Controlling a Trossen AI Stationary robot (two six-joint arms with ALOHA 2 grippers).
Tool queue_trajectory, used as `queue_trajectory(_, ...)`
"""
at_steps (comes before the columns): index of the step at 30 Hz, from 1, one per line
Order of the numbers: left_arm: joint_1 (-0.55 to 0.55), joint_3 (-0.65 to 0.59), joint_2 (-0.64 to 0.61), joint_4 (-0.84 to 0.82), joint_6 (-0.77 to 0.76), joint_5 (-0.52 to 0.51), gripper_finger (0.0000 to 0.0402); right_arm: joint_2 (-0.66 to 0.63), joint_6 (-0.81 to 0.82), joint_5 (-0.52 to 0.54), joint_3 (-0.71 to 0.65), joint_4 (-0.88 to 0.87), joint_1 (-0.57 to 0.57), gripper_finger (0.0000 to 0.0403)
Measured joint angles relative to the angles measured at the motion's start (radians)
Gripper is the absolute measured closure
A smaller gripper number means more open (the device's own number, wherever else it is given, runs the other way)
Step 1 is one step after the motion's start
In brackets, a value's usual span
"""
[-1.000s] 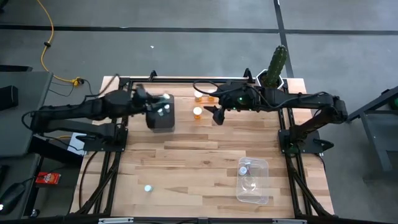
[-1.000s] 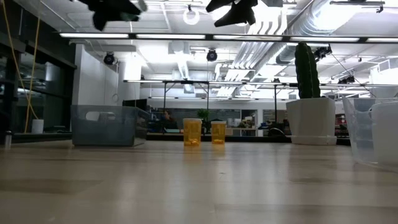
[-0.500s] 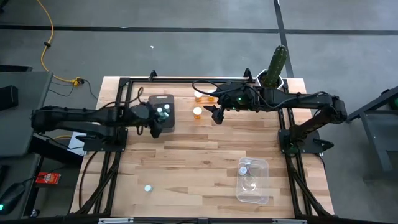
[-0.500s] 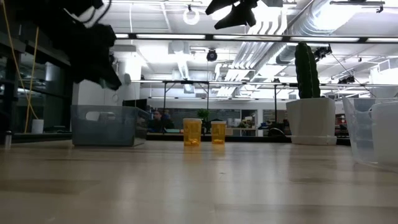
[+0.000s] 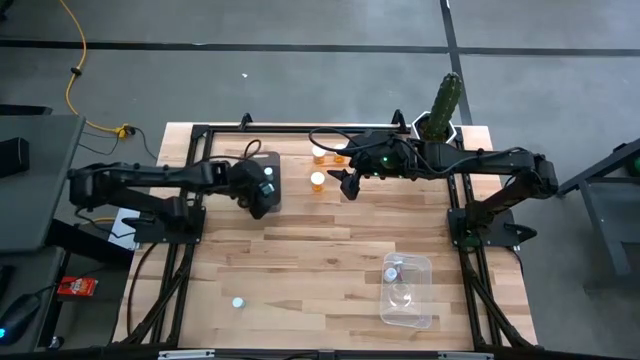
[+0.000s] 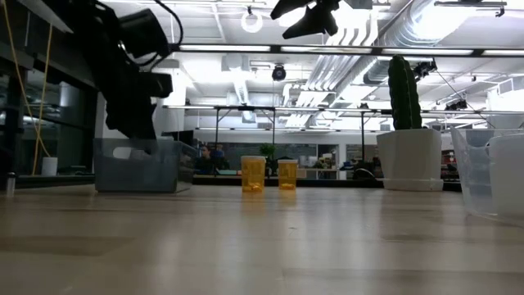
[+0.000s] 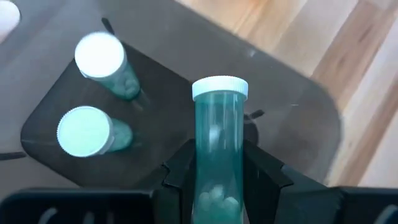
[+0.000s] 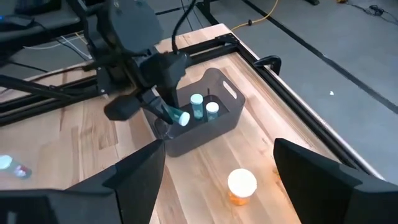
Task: Pick and place medicine bottles into bin by pill shape (circle, oval)
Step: Remove the small blue medicine bottle into the black bin and place it into the transparent bin, then put the large orange medicine bottle into the transparent bin
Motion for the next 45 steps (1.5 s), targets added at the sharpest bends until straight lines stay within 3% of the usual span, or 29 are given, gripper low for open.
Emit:
queue_trajectory(20, 0.012, 0.0, 0.058, -0.019, 0.0, 0.0, 0.0311, 0.0, 0.004, 0.0, 0.0, -0.014, 0.0, 0.011)
queue_trajectory(35, 0.012, 0.0, 0.055, -0.021, -0.001, 0.002, 0.0253, 0.0, 0.004, 0.0, 0.0, -0.015, 0.0, 0.011)
queue_trajectory(40, 0.012, 0.025, -0.031, -0.026, 0.005, 0.085, 0.0252, 0.0, -0.003, 0.0, 0.0, -0.015, 0.0, 0.011)
queue_trajectory(45, 0.012, 0.092, -0.186, -0.004, 0.003, 0.084, 0.0252, 0.0, -0.002, 0.0, 0.0, -0.016, 0.0, 0.011)
